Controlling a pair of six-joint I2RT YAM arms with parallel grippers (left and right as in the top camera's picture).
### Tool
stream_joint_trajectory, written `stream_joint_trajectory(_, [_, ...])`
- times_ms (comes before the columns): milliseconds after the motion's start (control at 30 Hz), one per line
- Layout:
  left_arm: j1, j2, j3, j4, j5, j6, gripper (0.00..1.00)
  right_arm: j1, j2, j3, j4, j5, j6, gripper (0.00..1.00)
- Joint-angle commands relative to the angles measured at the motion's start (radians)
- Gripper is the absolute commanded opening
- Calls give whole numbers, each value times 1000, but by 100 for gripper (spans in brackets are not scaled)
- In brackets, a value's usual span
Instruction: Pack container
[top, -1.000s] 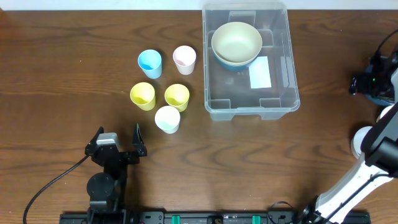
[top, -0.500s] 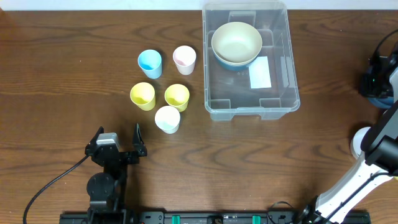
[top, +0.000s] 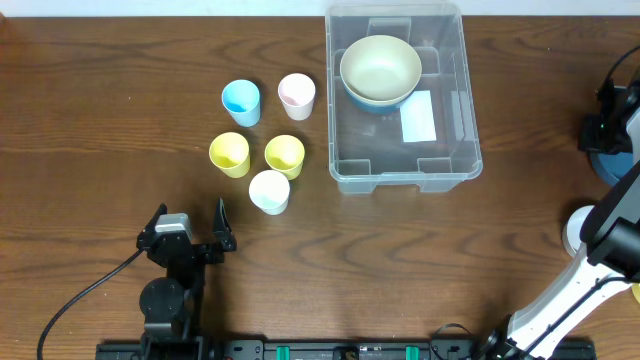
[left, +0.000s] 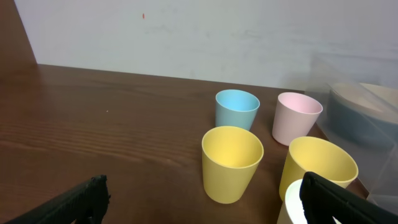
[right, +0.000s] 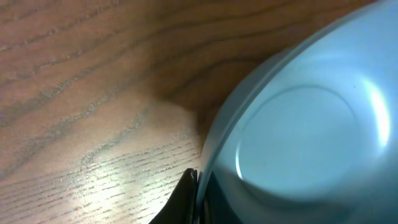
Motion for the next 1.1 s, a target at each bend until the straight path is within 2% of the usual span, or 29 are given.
stream_joint_trajectory(0, [5, -5, -23, -33, -12, 17, 98, 32, 4, 87, -13, 6, 11, 1])
stream_joint_trajectory(167, [5, -5, -23, -33, -12, 17, 98, 108, 4, 327, -141, -22, 11, 1])
stream_joint_trajectory(367, [5, -5, -23, -33, -12, 17, 98, 295, 4, 749, -372, -298, 42, 1])
stream_joint_trajectory(467, [5, -5, -23, -33, -12, 17, 98, 421, 4, 870, -410, -354, 65, 1])
stream_joint_trajectory(633, [5, -5, -23, -33, -12, 17, 98, 651, 20, 872, -397, -345, 63, 1])
stream_joint_trajectory(767, [5, -5, -23, -33, -12, 17, 98, 777, 61, 829, -369, -278, 70, 1])
stream_joint_trajectory(1067, [5, -5, -23, -33, -12, 17, 98, 872, 209, 811, -361, -260, 116, 1])
